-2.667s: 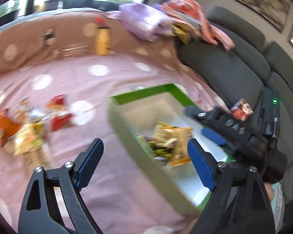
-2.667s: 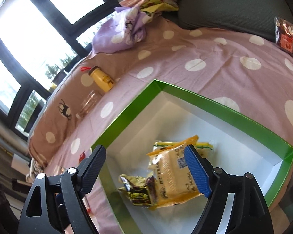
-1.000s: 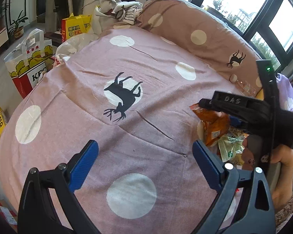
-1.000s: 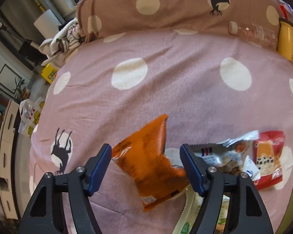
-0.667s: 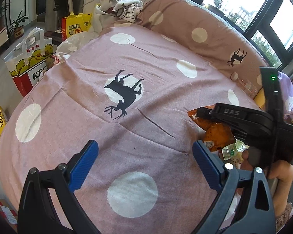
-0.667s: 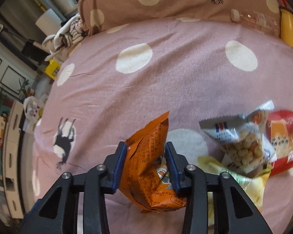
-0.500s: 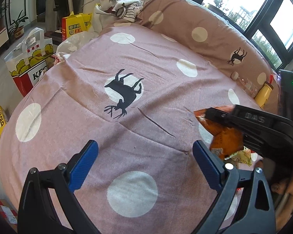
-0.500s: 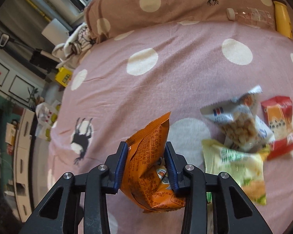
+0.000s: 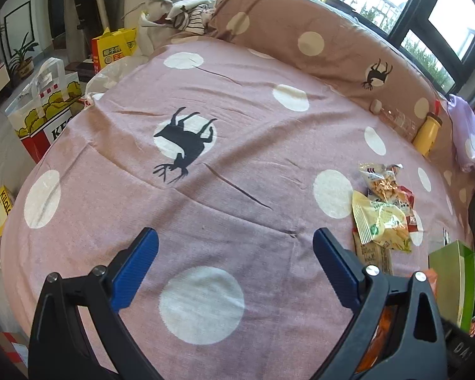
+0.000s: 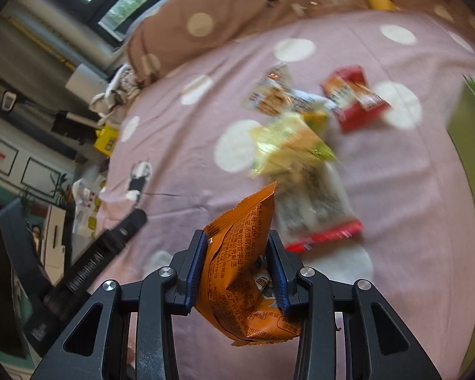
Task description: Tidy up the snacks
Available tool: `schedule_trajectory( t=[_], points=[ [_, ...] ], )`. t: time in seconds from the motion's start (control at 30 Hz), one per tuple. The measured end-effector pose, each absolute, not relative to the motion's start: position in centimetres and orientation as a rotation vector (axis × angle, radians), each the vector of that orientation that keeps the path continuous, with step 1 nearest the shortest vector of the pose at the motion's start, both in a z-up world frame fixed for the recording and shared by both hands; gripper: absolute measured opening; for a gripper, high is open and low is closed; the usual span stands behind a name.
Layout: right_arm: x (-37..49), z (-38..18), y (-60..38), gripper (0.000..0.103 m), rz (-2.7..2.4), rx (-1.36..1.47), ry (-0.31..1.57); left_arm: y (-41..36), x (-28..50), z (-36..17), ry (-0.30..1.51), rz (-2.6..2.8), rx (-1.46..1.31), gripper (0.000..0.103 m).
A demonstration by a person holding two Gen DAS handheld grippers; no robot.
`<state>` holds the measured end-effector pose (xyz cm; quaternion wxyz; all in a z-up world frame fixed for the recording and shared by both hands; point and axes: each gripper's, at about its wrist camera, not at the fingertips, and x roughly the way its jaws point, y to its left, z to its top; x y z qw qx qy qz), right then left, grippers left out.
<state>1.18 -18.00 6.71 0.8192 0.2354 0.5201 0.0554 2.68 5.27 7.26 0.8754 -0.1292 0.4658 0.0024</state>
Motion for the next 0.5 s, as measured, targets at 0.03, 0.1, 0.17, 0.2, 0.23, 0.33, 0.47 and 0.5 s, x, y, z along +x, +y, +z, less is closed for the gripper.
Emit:
schedule_trajectory(
  t=[0.03,0.1,0.17,0.2,0.23,0.33,0.47,0.5],
  points=[
    [0.8,6.3,-18.5,0.040,0.097,0.509,1.115,5.0,2.6,7.2,0.973,0.000,-0.261,0.099],
    [0.3,5.6,-19.4,0.040,0.053,0.526,1.121,4.4,2.5,7.2,0.976,-0.010,-0.246,0.099],
    [0.0,5.0,-20.4,0.040,0.029,0.562,1.109,3.7,2.3,7.2,0.978,-0.018,-0.230,0.099],
    [-0.1,4.6,-20.9,0.040,0.026,0.588,1.098,3.4,2.1,7.2,0.978,-0.022,-0.222,0.099],
    [0.0,4.3,-21.3,0.041,0.014,0.605,1.107,3.0,2.0,7.2,0.978,-0.030,-0.213,0.099],
    [-0.5,4.4,-22.4,0.059,0.016,0.639,1.083,2.0,1.7,7.2,0.983,-0.065,-0.196,0.099],
    [-1.7,6.0,-23.7,0.070,0.000,0.654,0.992,0.7,1.0,7.3,1.002,-0.144,-0.206,0.099],
    [-1.9,6.2,-24.0,0.070,-0.006,0.661,0.981,0.2,0.8,7.3,1.012,-0.178,-0.206,0.099]
  ],
)
